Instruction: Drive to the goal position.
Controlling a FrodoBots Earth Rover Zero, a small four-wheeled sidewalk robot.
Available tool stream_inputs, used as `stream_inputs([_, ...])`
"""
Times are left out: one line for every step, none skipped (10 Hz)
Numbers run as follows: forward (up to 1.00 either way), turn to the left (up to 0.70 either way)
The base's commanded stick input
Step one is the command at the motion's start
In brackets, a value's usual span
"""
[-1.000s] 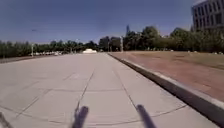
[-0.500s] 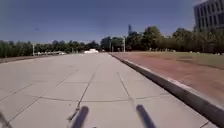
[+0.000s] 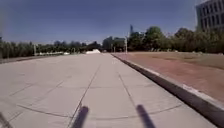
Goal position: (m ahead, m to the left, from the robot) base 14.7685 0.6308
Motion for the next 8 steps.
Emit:
stream_inputs([0.68, 0.00])
stream_inputs([0.68, 0.00])
stream_inputs([0.68, 0.00])
stream_inputs([0.68, 0.00])
stream_inputs([0.68, 0.00])
stream_inputs([0.68, 0.00])
stream_inputs([0.68, 0.00])
stream_inputs([0.68, -0.07])
